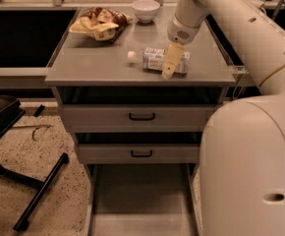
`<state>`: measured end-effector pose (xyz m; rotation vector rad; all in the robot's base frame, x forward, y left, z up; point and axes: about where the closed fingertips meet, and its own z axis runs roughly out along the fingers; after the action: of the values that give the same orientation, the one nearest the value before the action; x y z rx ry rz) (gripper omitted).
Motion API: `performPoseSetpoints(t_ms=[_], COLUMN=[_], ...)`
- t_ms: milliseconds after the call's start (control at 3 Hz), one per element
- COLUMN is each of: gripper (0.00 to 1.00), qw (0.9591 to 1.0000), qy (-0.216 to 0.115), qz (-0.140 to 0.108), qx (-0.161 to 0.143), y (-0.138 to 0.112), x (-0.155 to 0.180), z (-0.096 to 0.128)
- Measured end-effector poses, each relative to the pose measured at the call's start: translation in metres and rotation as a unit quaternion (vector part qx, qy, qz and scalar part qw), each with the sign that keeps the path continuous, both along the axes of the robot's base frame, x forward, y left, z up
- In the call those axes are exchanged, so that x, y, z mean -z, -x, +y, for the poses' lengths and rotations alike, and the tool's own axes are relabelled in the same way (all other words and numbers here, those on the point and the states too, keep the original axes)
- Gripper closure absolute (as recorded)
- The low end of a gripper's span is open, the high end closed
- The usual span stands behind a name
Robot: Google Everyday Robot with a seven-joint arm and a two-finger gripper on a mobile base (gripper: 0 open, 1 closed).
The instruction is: Place blue plastic bottle into bottom drawer
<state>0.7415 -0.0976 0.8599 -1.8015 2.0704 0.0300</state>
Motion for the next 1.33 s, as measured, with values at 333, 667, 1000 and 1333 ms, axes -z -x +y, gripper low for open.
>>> performPoseSetpoints(t_ms=[333,667,1000,1333], gripper=[0.0,0.16,0.39,0.63], qw=[0.9996,0.9995,0.9995,0.9993], qy=[0.01,0.011,0.011,0.022], qz=[0.019,0.021,0.021,0.02], qx=[-0.018,-0.019,-0.019,-0.025], y=[-0.0002,-0.0002,-0.0001,0.0054], x=[0.0183,0.0198,0.0198,0.0145], z=[0.0144,0.0157,0.0157,0.0163])
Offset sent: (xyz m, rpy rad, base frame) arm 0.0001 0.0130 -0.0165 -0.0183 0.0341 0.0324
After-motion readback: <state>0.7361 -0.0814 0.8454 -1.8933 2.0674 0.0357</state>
